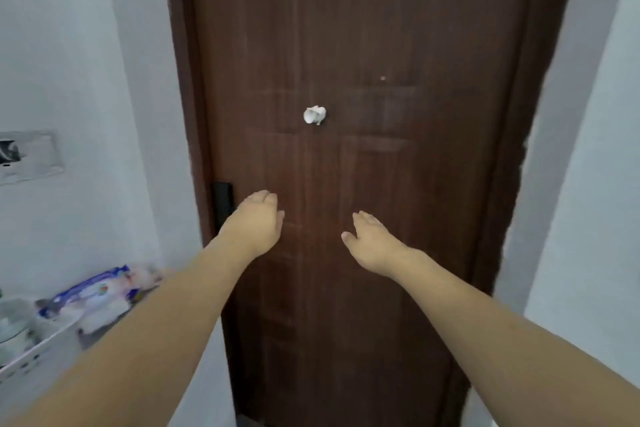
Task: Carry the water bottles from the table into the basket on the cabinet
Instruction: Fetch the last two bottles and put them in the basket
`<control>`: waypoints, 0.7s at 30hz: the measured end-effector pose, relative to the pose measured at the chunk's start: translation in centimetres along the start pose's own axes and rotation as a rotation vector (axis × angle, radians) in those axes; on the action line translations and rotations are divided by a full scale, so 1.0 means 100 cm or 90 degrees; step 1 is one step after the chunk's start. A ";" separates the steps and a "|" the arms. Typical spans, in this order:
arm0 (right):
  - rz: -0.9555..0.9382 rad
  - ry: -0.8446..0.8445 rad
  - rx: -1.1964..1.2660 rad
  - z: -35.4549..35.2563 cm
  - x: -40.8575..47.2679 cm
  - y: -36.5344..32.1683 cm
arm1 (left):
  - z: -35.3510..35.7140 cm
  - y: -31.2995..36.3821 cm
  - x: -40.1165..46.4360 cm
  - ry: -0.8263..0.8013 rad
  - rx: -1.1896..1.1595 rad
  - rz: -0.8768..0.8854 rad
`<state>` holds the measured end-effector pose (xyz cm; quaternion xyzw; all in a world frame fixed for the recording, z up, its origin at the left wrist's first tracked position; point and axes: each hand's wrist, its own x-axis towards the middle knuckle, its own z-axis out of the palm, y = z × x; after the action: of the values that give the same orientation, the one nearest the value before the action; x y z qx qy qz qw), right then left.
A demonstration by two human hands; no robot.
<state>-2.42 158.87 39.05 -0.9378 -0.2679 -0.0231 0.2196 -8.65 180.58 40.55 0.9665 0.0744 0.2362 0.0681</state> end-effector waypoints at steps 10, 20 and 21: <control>0.250 0.131 -0.001 -0.100 -0.151 0.124 | 0.021 0.243 0.007 0.021 -0.149 0.417; 0.547 0.258 -0.065 -0.171 -0.369 0.213 | 0.014 0.484 -0.078 -0.001 -0.364 0.720; 0.586 0.276 -0.075 -0.178 -0.393 0.219 | 0.014 0.507 -0.091 -0.019 -0.382 0.743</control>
<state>-23.53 115.32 40.03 -0.9430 0.2264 -0.1329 0.2044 -10.35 129.19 43.66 0.7901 -0.5324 0.2316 0.1966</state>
